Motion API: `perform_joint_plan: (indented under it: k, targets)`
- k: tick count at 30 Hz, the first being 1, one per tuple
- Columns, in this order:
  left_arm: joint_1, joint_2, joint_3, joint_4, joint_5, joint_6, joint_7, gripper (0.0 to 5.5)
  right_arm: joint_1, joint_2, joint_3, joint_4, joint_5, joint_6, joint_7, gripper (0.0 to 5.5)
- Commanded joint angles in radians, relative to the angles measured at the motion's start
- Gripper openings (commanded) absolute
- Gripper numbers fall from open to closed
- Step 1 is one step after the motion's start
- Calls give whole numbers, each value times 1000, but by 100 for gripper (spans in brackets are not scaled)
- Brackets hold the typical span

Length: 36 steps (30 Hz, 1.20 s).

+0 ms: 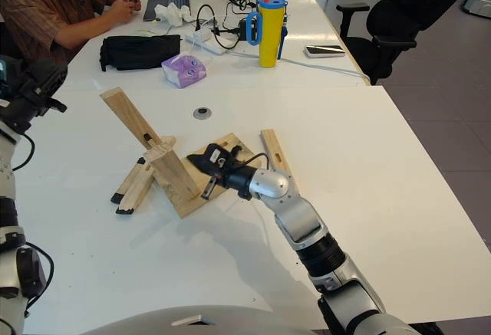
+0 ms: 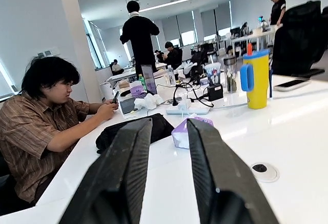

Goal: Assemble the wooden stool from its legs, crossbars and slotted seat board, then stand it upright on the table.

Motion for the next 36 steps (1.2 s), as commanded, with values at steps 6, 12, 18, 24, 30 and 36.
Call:
perform_joint_plan:
  k: [6, 12, 18, 24, 30, 36]
  targets:
    - [366, 369, -214, -234, -67, 290, -669, 132, -23, -107, 29, 304, -150, -60, 24, 0]
    - [488, 394, -229, -305, -53, 262, -739, 132, -26, -130, 70, 320, -207, -68, 74, 0]
    - [631, 286, -354, -629, -86, 357, -624, 132, -56, -179, 138, 340, -274, 45, 185, 0]
    - [648, 102, -533, -793, 79, 351, -316, 132, -35, -245, 258, 231, -285, 220, 387, 0]
    - [650, 37, -720, -748, 340, 319, -108, 132, 18, -231, 245, 102, -207, 343, 420, 0]
    - [531, -63, -733, -584, 468, 290, 66, 132, 54, -215, 249, 6, -156, 383, 398, 0]
